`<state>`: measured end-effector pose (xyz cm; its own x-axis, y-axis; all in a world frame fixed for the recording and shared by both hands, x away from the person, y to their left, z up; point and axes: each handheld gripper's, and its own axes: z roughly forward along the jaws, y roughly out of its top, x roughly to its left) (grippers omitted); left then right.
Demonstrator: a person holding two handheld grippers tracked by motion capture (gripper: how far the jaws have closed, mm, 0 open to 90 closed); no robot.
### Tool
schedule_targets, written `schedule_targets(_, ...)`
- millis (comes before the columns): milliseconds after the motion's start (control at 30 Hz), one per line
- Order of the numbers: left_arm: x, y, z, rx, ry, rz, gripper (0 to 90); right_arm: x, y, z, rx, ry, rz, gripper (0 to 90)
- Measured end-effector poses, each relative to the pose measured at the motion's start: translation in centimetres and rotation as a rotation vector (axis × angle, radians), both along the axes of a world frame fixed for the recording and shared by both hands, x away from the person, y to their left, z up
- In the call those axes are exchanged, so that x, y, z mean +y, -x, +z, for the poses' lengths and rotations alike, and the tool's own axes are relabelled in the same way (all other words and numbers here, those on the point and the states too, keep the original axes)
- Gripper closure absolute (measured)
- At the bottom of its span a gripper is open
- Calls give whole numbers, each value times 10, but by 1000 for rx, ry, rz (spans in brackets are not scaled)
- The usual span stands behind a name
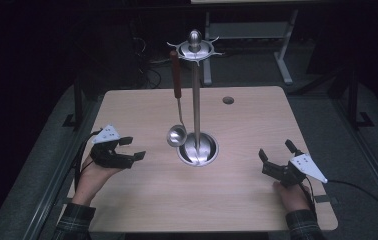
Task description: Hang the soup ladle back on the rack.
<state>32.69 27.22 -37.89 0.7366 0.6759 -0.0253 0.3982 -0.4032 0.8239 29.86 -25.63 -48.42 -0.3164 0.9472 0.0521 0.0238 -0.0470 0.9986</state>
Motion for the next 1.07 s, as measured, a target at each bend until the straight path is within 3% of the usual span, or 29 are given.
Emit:
schedule_targets(400, 20, 20, -37, 55, -68, 78, 189, 0, 0, 0, 0, 0, 4, 2)
schedule_targets(600, 25, 30, -54, 77, -165, 97, 152, 0, 0, 0, -2, 3, 4, 2)
schedule_targets(733, 32, 34, -66, 96, -192, 128, 118, 0, 0, 0, -5, 5, 4, 2)
schedule_targets(833, 35, 34, -73, 102, -236, 141, 88, 0, 0, 0, 1, 0, 5, 2)
schedule_targets(1067, 38, 30, -81, 131, -233, 146, 88, 0, 0, 0, 0, 0, 5, 2)
